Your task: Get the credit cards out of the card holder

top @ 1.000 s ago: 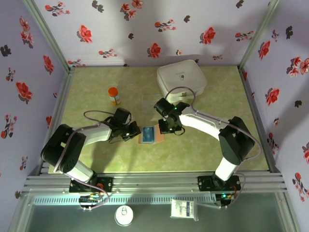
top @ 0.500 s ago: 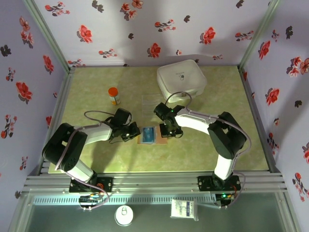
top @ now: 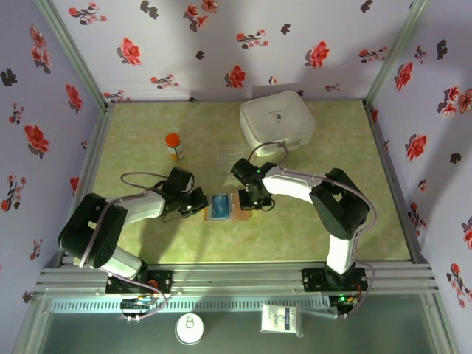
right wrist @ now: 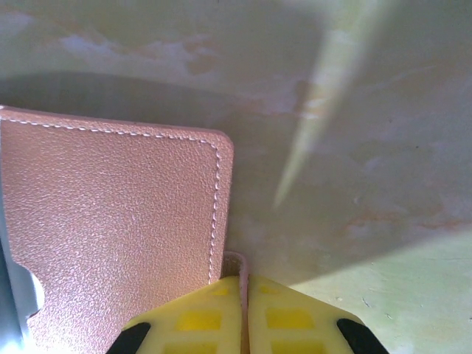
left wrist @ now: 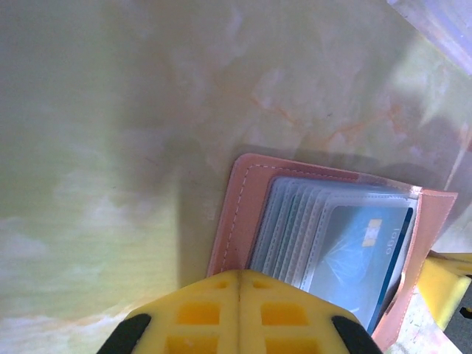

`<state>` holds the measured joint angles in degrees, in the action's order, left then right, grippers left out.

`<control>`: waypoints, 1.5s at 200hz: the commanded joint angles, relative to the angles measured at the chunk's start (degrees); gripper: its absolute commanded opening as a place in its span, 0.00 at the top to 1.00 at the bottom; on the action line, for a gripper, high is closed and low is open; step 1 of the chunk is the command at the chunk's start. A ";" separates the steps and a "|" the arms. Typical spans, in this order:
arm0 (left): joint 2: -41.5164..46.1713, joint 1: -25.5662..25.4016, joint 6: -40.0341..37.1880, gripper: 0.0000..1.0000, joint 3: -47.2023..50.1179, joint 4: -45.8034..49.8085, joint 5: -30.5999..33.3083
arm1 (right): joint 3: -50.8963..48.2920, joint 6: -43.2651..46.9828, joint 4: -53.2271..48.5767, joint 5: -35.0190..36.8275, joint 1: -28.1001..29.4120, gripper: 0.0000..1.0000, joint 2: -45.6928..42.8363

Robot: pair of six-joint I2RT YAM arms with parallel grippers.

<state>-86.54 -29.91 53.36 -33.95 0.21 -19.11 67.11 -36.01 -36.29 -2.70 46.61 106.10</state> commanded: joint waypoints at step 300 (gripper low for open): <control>-2.15 3.71 -2.21 1.00 4.07 4.58 -1.50 | -2.82 -0.48 -9.27 11.69 -1.69 0.65 -4.24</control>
<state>-88.01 -26.83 51.68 -32.75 -2.83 -24.64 66.15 -36.40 -43.20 6.55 45.76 103.90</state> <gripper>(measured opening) 0.049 0.329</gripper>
